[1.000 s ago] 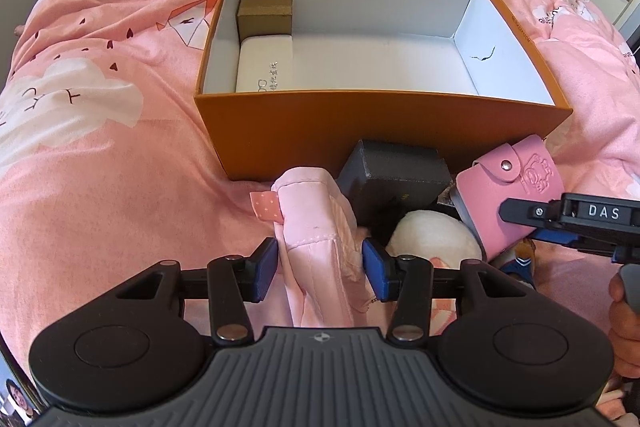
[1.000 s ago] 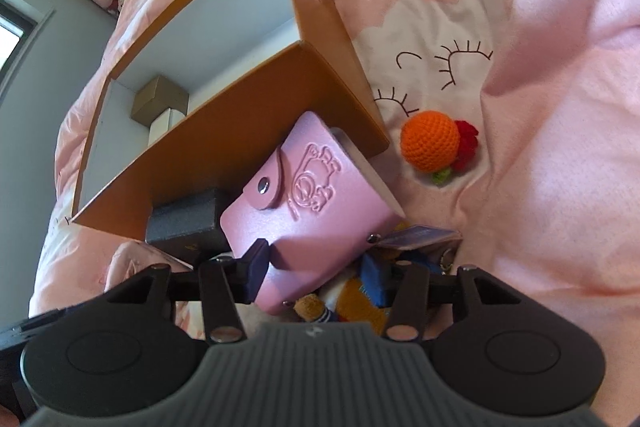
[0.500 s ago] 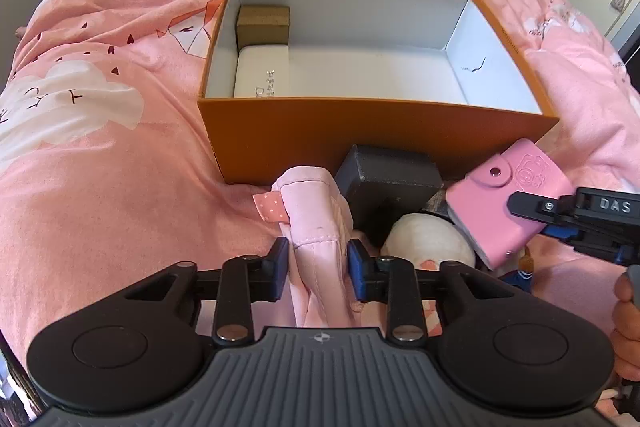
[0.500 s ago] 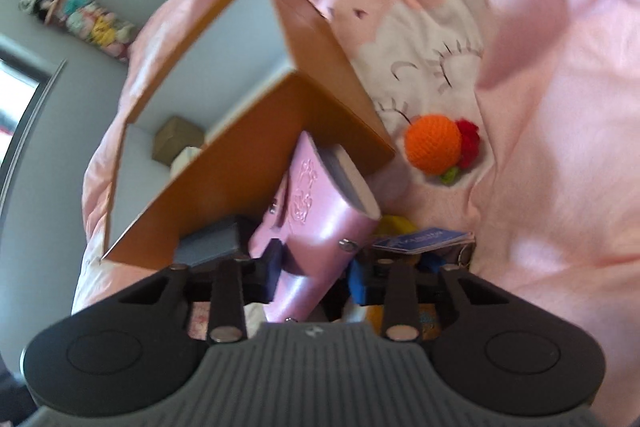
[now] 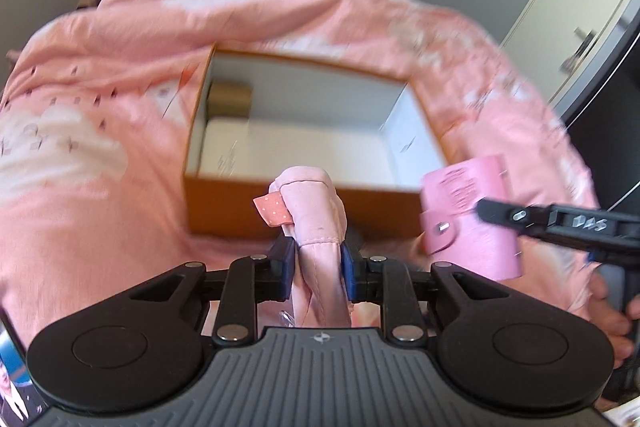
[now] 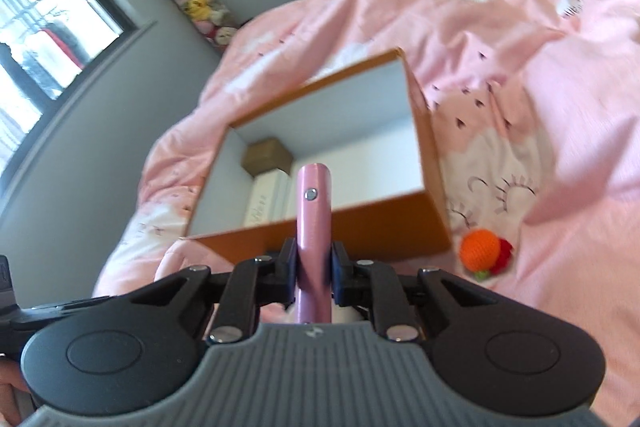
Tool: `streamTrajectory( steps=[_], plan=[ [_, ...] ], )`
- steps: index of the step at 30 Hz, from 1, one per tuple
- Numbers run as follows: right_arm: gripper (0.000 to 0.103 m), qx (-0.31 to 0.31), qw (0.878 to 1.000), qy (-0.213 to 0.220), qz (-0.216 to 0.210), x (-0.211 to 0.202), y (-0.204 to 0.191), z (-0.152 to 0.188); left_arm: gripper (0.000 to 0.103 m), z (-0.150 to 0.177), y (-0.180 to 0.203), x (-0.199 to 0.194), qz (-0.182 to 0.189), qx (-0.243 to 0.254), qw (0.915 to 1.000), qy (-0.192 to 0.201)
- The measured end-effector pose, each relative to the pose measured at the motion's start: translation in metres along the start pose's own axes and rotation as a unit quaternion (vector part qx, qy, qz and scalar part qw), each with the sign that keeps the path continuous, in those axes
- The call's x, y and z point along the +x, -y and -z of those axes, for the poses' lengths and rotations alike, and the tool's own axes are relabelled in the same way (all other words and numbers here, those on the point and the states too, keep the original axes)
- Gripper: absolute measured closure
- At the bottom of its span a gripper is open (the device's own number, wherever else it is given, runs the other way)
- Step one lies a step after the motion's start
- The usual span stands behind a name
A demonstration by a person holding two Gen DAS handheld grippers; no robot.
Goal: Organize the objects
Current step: 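Lower the pink card wallet into the orange box with the right tool while the left tool lifts the pouch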
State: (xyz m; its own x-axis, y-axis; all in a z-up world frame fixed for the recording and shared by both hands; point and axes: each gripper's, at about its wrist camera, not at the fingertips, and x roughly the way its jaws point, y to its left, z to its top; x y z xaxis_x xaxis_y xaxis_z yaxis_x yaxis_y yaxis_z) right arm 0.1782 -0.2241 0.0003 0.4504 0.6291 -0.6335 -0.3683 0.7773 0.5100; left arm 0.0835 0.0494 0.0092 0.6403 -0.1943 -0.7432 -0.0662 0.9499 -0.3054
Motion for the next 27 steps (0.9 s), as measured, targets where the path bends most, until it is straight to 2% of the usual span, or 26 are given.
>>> streamTrajectory(
  steps=[6,8,9,13,20,27],
  plan=[
    [0.085,-0.008,0.999,0.015,-0.04,-0.001,-0.017,-0.027,0.076,-0.03,0.006,-0.008,0.025,0.006,0.9981,0.056],
    [0.085,-0.015,0.998,0.026,-0.05,0.0,-0.024,-0.038,0.076,-0.041,0.004,-0.007,0.023,0.007,0.997,0.073],
    [0.085,-0.018,0.998,0.029,-0.052,0.002,-0.028,-0.045,0.076,-0.047,0.002,-0.005,0.01,-0.007,0.9963,0.085],
    [0.085,-0.019,0.998,0.031,-0.056,0.022,-0.037,-0.071,0.076,-0.073,-0.017,0.005,-0.002,-0.024,0.9946,0.101],
    [0.085,0.012,0.999,0.003,-0.036,0.107,-0.035,-0.104,0.076,-0.106,-0.059,0.037,-0.02,-0.064,0.9932,0.096],
    [0.085,0.002,0.998,-0.068,-0.016,0.205,-0.031,-0.112,0.076,-0.122,-0.079,0.067,-0.035,-0.061,0.995,0.071]
  ],
)
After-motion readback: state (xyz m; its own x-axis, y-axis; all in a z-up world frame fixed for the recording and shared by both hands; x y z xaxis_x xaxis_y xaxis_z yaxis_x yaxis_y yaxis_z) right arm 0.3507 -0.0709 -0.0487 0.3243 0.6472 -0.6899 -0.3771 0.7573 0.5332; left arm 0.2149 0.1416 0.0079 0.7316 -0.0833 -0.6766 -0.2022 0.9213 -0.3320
